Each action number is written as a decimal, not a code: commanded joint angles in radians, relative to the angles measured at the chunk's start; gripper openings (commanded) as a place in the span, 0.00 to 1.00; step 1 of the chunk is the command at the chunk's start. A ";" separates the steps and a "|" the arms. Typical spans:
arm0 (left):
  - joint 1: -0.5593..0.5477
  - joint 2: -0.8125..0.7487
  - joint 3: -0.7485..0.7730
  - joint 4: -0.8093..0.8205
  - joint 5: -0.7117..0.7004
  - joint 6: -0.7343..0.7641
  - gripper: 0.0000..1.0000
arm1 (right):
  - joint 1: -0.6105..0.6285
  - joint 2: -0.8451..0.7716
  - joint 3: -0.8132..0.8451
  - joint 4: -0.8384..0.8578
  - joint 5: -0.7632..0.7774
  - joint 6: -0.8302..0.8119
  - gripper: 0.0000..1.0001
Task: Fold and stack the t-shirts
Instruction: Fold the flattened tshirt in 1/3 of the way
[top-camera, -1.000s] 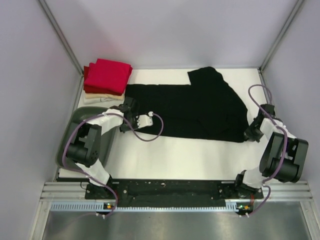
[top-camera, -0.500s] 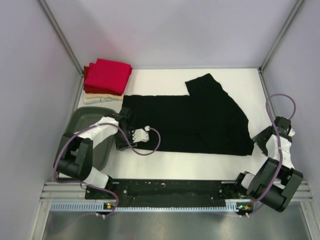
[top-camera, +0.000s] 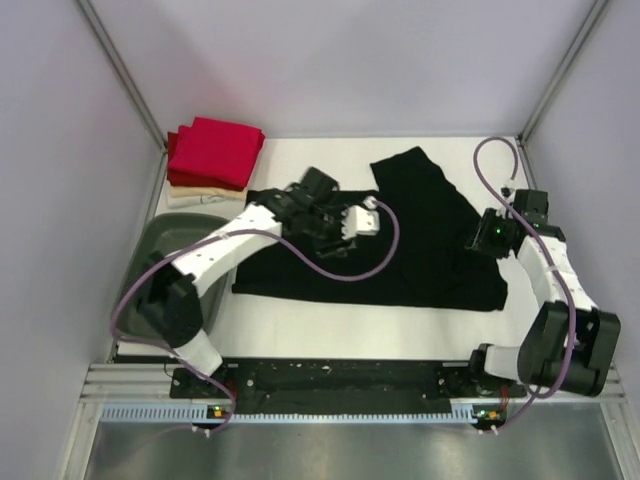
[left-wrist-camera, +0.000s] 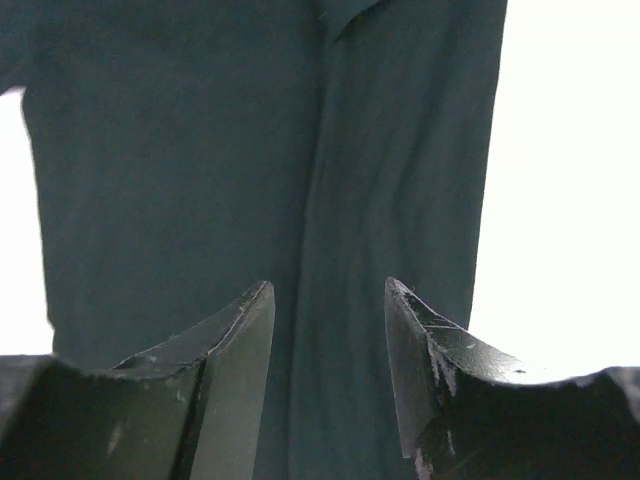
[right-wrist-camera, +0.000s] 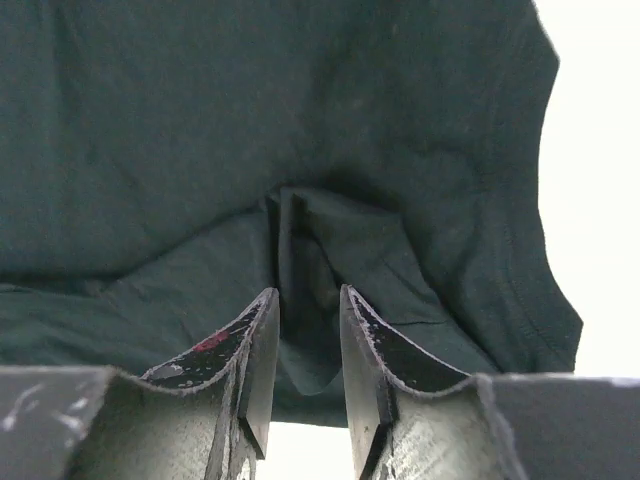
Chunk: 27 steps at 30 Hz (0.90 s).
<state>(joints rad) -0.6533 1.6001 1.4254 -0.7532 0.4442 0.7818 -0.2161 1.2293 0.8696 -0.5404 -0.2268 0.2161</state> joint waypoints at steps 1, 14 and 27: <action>-0.124 0.168 0.042 0.199 0.001 -0.131 0.55 | 0.038 0.105 0.026 -0.049 -0.114 -0.096 0.32; -0.282 0.408 0.081 0.523 -0.140 -0.200 0.61 | 0.107 0.289 0.059 0.042 0.024 -0.020 0.31; -0.286 0.497 0.026 0.683 -0.297 -0.216 0.14 | 0.106 0.387 0.111 0.115 -0.006 -0.038 0.00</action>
<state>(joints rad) -0.9413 2.1017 1.4696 -0.1703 0.2146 0.5705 -0.1120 1.5875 0.9127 -0.4709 -0.2607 0.1886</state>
